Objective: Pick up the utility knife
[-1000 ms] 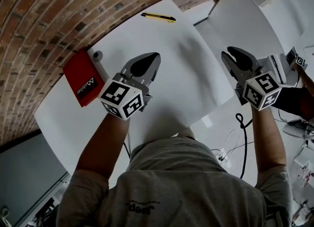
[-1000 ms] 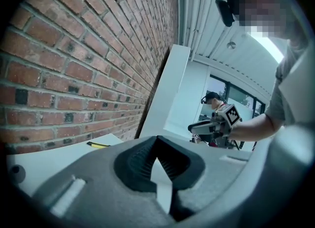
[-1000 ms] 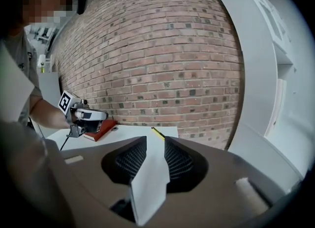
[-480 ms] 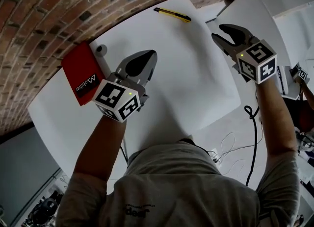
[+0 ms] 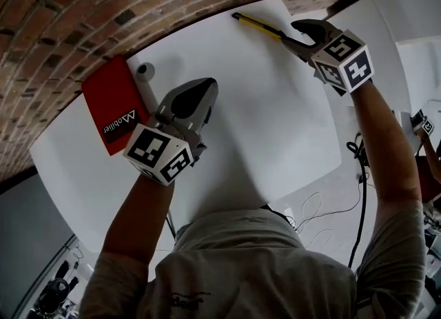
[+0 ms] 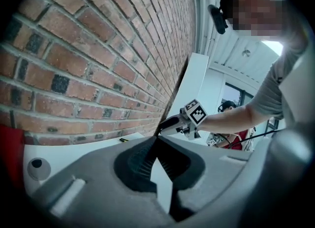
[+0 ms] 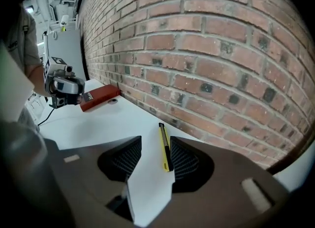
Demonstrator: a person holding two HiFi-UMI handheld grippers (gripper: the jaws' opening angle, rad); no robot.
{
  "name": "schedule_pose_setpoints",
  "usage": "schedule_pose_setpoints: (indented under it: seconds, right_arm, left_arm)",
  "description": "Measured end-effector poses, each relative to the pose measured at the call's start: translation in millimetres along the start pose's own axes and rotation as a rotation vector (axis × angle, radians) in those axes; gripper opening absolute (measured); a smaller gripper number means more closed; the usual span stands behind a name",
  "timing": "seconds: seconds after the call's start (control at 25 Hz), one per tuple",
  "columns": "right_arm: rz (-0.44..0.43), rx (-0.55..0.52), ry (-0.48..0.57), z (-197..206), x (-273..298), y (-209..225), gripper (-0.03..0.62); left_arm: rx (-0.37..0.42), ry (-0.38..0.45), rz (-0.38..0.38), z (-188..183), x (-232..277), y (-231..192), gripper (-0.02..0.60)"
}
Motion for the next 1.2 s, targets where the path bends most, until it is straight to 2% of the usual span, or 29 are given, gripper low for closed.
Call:
schedule_pose_setpoints:
  seconds: [0.4,0.6,0.68,0.76,0.8,0.88,0.96,1.2]
  right_arm:
    - [-0.079,-0.066,-0.153,3.9,95.7,20.7,0.202]
    - [-0.097,-0.078,-0.251,18.2,133.5,26.7,0.202]
    - [-0.117,-0.057,-0.279,23.4,146.0,29.8,0.201]
    - [-0.155,0.012,-0.294,25.7,151.1,34.6,0.175]
    - [-0.169,0.045,-0.299,25.5,150.8,36.3,0.13]
    - [-0.183,0.085,-0.309,26.8,147.2,34.5,0.124]
    - [-0.184,0.118,-0.281,28.0,137.0,28.6,0.124]
    - [-0.157,0.246,-0.068,15.9,63.6,19.6,0.124]
  left_arm:
    - [-0.02,-0.009,-0.012,19.0,2.8,-27.5,-0.002]
    - [-0.029,-0.01,-0.003,26.2,1.5,-32.6,-0.002]
    - [-0.036,-0.006,-0.001,28.0,0.9,-34.2,-0.002]
    - [-0.046,-0.003,0.001,29.4,1.2,-35.7,-0.002]
    - [-0.052,-0.003,0.003,30.3,1.5,-35.8,-0.002]
    - [-0.058,-0.008,0.008,31.8,1.7,-33.6,-0.002]
    - [-0.054,-0.015,0.015,30.7,1.4,-28.7,-0.002]
    - [-0.019,-0.008,0.034,8.7,2.6,-6.9,-0.002]
Point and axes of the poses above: the fingertips, and each gripper's own axes: x forward along the fingers, y to its right, z out of its underside, the point moved 4 cm from there along -x, backward along the fingers, and after that the axes turned 1 degree about x, right-handed, at the moved point
